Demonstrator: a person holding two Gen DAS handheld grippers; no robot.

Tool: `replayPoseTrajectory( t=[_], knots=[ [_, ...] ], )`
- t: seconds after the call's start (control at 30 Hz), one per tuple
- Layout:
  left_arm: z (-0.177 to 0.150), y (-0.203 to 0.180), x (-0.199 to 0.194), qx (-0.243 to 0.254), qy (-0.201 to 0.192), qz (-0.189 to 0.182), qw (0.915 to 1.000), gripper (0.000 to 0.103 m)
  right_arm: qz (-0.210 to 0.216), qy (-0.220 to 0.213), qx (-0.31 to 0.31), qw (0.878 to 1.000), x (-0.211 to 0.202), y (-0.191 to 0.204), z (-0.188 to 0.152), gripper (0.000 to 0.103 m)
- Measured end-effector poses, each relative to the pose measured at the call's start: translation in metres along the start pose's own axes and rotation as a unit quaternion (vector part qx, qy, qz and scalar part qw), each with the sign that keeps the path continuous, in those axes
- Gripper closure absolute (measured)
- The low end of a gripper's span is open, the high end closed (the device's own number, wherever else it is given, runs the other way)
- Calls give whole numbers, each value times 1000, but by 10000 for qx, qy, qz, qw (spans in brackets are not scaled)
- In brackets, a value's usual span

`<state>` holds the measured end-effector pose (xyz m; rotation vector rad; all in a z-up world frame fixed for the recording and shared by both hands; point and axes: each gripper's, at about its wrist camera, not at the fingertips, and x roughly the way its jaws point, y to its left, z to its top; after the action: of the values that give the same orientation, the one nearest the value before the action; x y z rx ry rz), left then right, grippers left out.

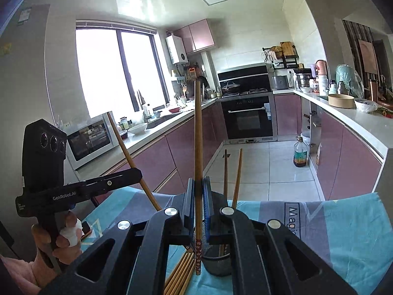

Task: Organize utensils
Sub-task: 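Raise the left tool's chopstick over the cup and lower it in while the right tool does likewise, then open the left tool to release its chopstick in the cup while the right tool releases its own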

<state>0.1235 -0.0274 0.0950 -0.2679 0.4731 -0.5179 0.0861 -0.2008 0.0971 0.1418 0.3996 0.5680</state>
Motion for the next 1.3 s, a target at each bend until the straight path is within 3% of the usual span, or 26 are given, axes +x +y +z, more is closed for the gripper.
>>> replayPoseTrajectory(
  t=[0.2, 0.4, 0.9, 1.03, 1.3],
  knots=[
    [7, -10, 6, 184, -112, 138, 9997, 96, -134, -152, 47, 9998, 9, -9, 10, 98],
    [3, -14, 26, 377, 123, 313, 9987, 96, -369, -89, -31, 9993, 25, -15, 6, 98],
    [-31, 6, 86, 401, 1091, 365, 9926, 96, -556, 944, 124, 9939, 73, -28, -32, 98],
    [-36, 10, 96, 439, 1160, 469, 9912, 96, -583, 1163, 167, 9914, 81, -31, -38, 98],
    [-35, 18, 107, 460, 1199, 589, 9900, 95, -615, 1179, 275, 9907, 84, -33, -37, 95]
  ],
)
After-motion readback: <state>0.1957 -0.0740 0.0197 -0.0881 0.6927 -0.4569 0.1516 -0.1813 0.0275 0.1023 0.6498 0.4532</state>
